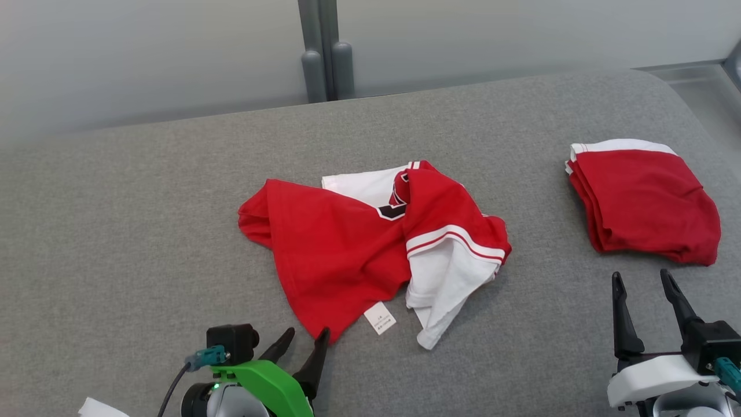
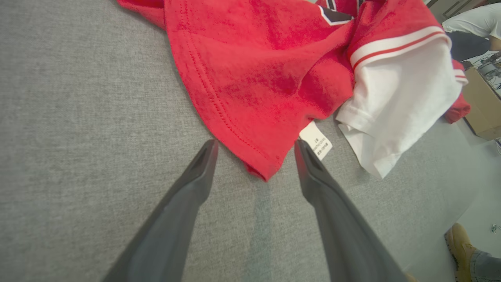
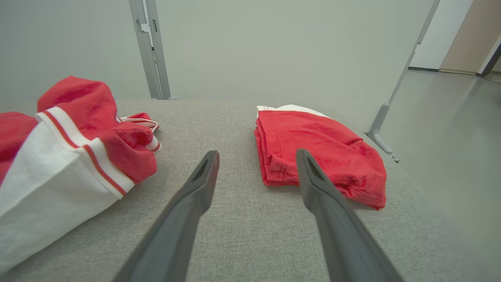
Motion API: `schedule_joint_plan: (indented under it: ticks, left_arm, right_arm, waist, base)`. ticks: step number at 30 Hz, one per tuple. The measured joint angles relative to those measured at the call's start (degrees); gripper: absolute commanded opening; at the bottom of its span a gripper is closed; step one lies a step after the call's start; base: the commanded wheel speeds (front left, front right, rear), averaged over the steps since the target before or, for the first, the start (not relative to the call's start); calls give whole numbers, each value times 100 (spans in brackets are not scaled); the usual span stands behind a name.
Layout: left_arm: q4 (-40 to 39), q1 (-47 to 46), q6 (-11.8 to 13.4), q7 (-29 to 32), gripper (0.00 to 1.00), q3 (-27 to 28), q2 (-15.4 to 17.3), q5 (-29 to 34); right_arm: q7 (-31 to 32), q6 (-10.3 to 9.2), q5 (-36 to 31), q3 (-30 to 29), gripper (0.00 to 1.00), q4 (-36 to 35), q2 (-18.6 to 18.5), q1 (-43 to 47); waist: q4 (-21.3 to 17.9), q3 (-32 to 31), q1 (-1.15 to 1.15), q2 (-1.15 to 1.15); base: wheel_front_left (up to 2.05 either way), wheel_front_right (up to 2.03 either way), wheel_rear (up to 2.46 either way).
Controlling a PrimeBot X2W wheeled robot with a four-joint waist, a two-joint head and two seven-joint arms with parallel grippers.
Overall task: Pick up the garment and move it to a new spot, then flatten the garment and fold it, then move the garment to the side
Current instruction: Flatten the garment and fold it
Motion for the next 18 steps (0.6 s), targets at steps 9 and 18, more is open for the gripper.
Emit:
schedule_joint_plan:
  ticks: [9, 18]
  left_arm:
    - [477, -324, 10, 113, 100, -118, -10, -38]
    - [550, -427, 8, 21, 0, -356, 10, -145]
  right_arm:
    - [0, 0, 71, 15, 100, -9, 0, -153]
    - [0, 0, 158, 10, 100, 19, -1, -205]
  waist:
    - [-313, 308, 0, 0]
    - [-409, 414, 0, 0]
  base:
    - [0, 0, 0]
    - [0, 0, 0]
